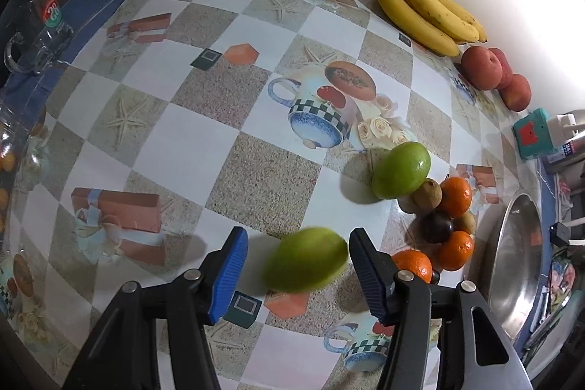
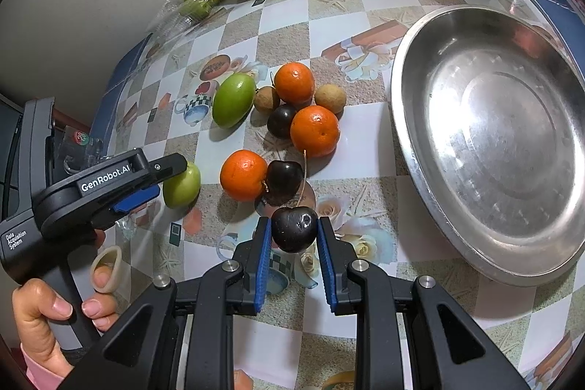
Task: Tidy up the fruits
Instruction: 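Close the left tool on the green pear while the right tool holds the cherry, then carry the pear and cherry over the steel bowl with both tools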
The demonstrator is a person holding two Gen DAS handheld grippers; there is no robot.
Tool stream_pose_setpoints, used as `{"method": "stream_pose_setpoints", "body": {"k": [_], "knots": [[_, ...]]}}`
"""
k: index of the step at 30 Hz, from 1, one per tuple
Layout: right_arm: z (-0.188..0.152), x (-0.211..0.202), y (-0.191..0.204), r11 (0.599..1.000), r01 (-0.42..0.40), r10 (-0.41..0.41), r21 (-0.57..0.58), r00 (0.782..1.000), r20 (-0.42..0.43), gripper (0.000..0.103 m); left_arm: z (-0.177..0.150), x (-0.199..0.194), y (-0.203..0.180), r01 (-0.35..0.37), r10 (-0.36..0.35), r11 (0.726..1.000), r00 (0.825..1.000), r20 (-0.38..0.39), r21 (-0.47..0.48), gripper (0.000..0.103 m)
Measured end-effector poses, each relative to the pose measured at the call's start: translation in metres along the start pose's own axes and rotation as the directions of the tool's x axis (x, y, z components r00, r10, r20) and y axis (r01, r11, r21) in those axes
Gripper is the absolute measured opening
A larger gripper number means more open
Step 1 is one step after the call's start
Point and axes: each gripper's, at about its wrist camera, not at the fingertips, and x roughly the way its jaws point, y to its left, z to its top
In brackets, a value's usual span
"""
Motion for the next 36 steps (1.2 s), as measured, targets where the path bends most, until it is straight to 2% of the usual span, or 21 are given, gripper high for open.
{"method": "stream_pose_setpoints", "body": {"k": [11,15,23,26,31,36], "knots": [[0.001,0.004,0.0,1.0,0.007,-0.007,-0.008,1.0,-0.009,0.026,-0.001,0.015,-0.007,0.033,-0.033,0.999,0.998,-0.06,-0.003,0.063],[0.002,0.005,0.0,1.0,0.007,-0.007,-0.011,1.0,-0.009,0.026,-0.002,0.015,-0.008,0.064,-0.065,0.998,0.995,-0.069,-0.006,0.052],[0.002,0.005,0.0,1.0,0.007,-0.008,-0.009,1.0,-0.009,0.026,-0.004,0.014,-0.014,0.05,-0.049,0.998,0.996,-0.076,0.022,0.051],[0.002,0.004,0.0,1.0,0.002,-0.002,-0.008,1.0,-0.006,0.026,-0.004,0.011,-0.013,0.097,-0.096,0.995,0.992,-0.08,0.003,0.051],[0.003,-0.004,-0.004,1.0,-0.015,0.015,0.004,1.0,0.014,0.026,-0.002,0.001,-0.019,0.116,-0.116,0.993,0.992,-0.052,0.005,0.051],[0.006,-0.017,-0.014,0.999,-0.022,0.021,0.038,0.998,0.052,0.026,0.002,-0.021,-0.027,0.13,-0.13,0.991,0.991,0.011,0.022,0.051]]}}
